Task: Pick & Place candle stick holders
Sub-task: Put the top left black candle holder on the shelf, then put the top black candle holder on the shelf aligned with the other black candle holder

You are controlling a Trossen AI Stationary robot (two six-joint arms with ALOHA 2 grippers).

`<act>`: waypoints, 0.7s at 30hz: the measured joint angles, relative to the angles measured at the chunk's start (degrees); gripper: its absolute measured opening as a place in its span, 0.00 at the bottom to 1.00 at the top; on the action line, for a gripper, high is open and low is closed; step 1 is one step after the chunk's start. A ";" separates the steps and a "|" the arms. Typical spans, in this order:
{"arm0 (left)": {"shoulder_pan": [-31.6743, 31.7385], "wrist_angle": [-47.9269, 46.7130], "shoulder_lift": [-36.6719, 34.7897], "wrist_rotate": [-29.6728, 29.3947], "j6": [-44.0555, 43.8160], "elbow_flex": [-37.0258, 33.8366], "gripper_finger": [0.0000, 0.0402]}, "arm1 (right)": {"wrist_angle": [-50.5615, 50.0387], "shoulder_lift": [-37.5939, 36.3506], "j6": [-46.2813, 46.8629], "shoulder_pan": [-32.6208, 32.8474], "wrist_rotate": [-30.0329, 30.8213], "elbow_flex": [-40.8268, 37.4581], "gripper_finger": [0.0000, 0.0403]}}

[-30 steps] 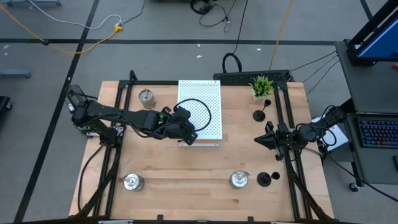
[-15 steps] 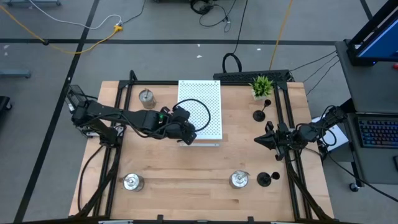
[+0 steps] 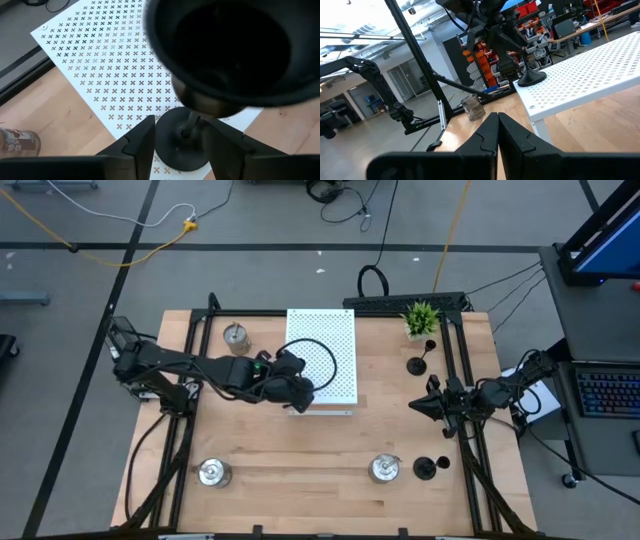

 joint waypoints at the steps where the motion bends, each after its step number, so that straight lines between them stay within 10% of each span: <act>1: 0.00 0.23 -0.17 -0.02 -0.01 0.02 0.43 | 0.00 0.00 0.00 -0.02 0.02 0.00 0.00; 21: -0.74 -2.87 -4.14 8.42 2.81 0.07 0.72 | 0.09 0.00 0.00 -0.01 0.02 0.00 0.00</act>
